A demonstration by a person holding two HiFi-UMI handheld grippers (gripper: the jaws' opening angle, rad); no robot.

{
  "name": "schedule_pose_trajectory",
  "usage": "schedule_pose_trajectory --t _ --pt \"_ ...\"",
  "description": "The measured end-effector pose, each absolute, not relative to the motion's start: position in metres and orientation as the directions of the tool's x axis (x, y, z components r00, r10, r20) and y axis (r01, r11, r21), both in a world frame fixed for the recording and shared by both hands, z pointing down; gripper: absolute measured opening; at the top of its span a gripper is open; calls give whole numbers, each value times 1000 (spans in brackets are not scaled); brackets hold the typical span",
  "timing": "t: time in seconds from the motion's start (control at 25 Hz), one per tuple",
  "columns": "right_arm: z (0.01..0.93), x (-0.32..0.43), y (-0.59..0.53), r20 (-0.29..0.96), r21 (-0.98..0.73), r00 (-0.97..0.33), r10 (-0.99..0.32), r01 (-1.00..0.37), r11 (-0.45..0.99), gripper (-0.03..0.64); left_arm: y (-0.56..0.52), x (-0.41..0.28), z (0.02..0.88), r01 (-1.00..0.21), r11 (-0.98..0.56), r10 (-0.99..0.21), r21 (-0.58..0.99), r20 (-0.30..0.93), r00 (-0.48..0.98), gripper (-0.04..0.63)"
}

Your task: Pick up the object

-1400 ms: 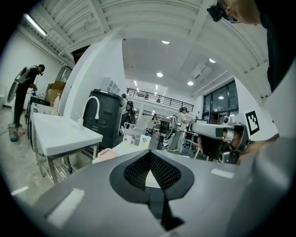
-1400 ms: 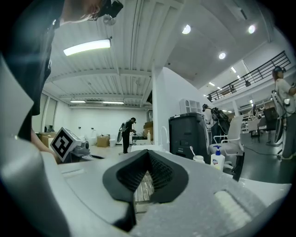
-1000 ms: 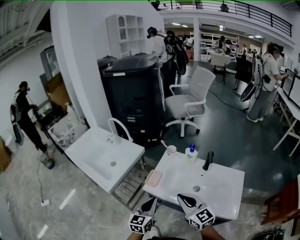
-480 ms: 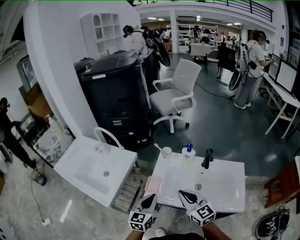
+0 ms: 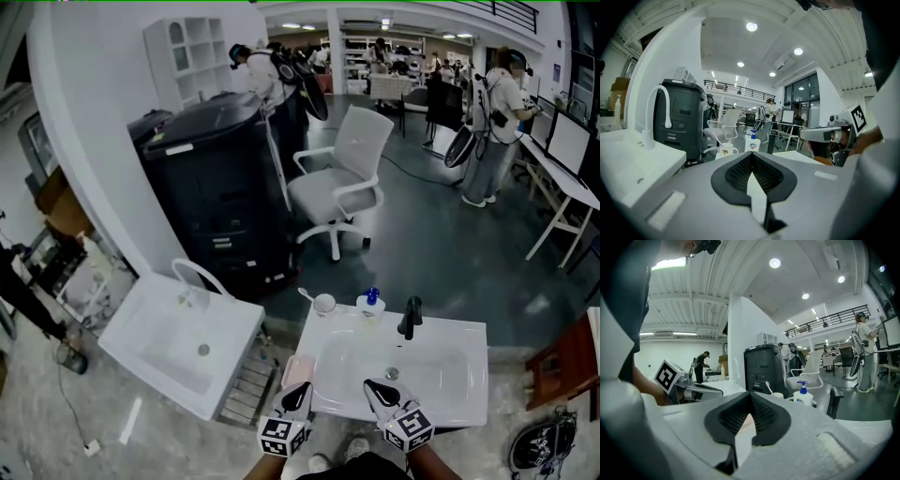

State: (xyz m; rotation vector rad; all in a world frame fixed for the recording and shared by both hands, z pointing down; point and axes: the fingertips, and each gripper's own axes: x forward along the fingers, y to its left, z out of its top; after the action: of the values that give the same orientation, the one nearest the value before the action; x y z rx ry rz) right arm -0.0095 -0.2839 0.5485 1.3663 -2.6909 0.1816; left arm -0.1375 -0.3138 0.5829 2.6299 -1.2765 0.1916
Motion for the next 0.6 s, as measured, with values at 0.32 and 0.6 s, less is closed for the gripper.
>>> schedule_pose_trajectory --t 0.32,0.6 --pt "538 16 -320 139 -53 -609 -781 -792 608 3 -352 -118 573 -813 -569 -782 125 224 582 17" --pt "531 21 -341 99 -54 -655 -749 -755 653 3 -365 -124 575 -838 -537 -817 102 184 546 73"
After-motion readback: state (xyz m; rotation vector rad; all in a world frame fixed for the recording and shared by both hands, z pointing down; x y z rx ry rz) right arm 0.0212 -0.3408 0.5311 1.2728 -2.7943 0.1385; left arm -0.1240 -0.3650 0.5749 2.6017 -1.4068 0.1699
